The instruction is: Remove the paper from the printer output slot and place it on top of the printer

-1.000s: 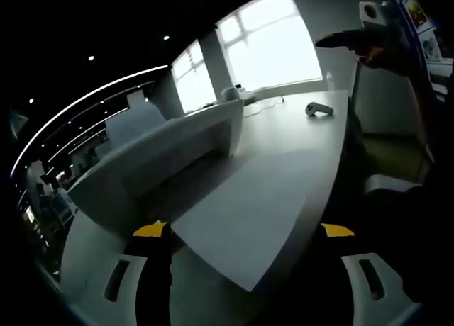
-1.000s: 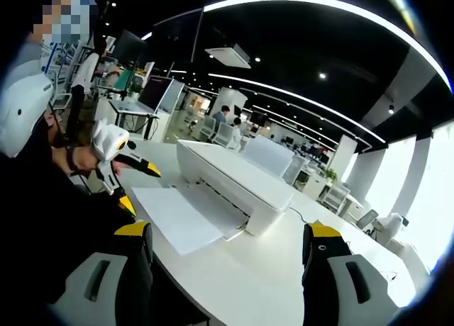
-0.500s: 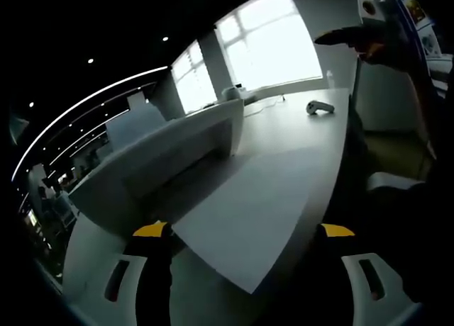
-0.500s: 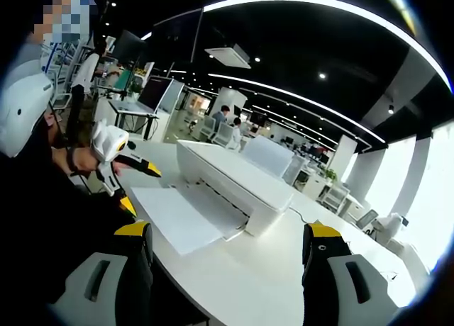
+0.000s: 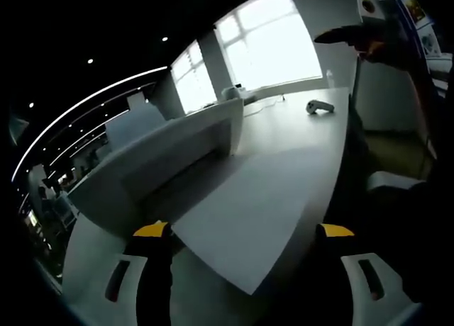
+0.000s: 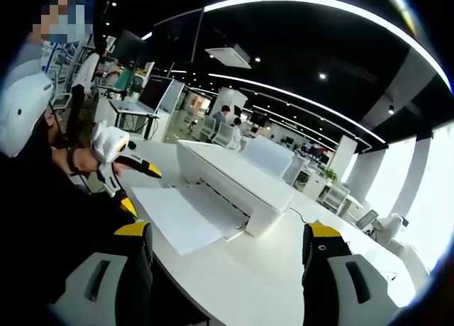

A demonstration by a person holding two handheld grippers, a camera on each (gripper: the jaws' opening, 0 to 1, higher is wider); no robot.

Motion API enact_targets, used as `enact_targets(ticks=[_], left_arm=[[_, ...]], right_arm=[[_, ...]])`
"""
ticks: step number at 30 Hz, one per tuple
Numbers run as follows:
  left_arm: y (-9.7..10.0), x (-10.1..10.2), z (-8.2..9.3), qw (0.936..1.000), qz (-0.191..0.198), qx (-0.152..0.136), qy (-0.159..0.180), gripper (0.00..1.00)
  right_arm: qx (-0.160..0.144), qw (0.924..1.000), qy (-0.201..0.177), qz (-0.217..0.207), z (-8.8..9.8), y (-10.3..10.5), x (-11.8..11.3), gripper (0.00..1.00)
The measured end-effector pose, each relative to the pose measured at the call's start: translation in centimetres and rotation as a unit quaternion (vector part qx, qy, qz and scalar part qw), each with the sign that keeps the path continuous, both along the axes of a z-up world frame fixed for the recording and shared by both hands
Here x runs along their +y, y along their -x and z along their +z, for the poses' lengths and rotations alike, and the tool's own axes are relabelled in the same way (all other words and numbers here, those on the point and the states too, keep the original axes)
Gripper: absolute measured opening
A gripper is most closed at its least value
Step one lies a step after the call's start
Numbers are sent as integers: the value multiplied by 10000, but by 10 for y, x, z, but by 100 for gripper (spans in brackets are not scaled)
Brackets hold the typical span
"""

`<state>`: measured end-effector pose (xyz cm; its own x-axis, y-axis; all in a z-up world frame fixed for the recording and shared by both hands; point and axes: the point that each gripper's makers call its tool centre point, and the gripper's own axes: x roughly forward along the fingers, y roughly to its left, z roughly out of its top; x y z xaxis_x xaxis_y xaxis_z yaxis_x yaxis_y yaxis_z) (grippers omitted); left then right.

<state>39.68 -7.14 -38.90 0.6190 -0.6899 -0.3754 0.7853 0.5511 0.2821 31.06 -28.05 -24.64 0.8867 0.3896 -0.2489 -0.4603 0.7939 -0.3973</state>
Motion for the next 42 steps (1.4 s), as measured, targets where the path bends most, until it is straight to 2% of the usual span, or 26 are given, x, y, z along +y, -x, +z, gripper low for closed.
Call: enact_targets(ticks=[31, 42], left_arm=[[0, -1, -3, 10000, -3, -1, -49, 85], [-3, 2, 1, 9999, 61, -157, -32, 80]], right_arm=[[13, 10000, 2, 0, -2, -1, 0, 82], [3, 10000, -6, -5, -1, 0, -2, 82]])
